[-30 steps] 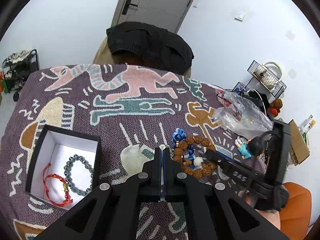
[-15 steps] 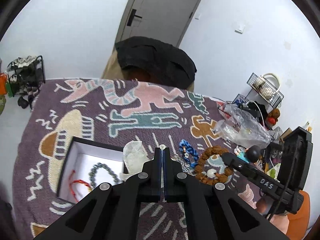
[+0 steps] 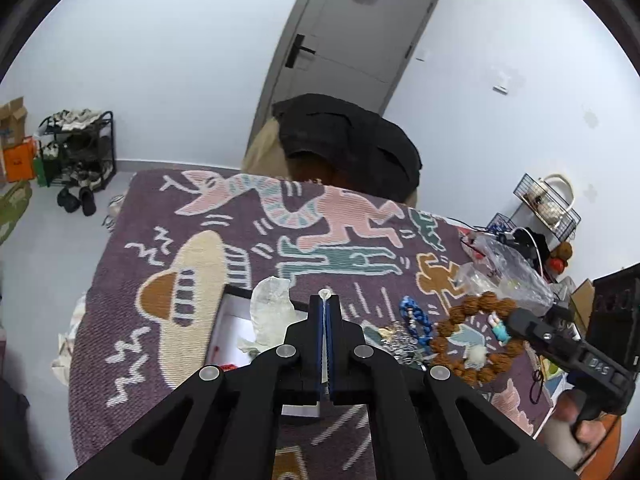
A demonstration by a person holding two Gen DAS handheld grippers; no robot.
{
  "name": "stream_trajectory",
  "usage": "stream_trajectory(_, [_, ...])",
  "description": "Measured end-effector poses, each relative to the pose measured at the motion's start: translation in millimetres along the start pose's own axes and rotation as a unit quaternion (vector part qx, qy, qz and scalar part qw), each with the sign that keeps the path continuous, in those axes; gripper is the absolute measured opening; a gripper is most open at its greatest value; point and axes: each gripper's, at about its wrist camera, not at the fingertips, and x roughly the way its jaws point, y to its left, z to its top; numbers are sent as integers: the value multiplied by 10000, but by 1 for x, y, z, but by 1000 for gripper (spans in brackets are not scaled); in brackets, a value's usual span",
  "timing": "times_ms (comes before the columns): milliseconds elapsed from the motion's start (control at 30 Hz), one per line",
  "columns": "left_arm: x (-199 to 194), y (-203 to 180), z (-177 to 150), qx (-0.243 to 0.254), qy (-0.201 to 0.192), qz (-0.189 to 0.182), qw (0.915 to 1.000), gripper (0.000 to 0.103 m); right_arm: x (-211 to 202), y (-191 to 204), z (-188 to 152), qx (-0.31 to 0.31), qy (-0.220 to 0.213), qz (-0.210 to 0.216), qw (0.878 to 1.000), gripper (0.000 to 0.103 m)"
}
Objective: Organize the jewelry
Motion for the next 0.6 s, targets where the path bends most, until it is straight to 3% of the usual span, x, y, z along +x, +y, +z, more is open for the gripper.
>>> stream_trajectory(133, [3, 12, -4, -9, -19, 253, 9997, 1, 7, 13, 0, -114, 57, 93, 9999, 20])
stream_trajectory(267, [18, 26, -9, -165, 418, 369, 9983, 6, 15, 23, 0, -202, 119, 64, 9997, 21])
stream_trajectory(433, [22, 42, -17, -341, 560, 423, 9970, 10, 29, 34, 0, -258, 237, 56, 9994, 20])
stream_trajectory(467, [21, 44, -18, -369, 567, 398, 9969, 20, 33, 38, -1, -289, 270, 63, 9992, 21])
stream_trajectory(567, [14, 49, -21, -459, 417, 367, 9974, 71, 43, 48, -1, -341, 355, 108, 9987, 20])
stream_trajectory(600, [9, 50, -21, -469, 298, 373, 9978, 78, 48, 52, -2, -358, 391, 130, 9985, 20])
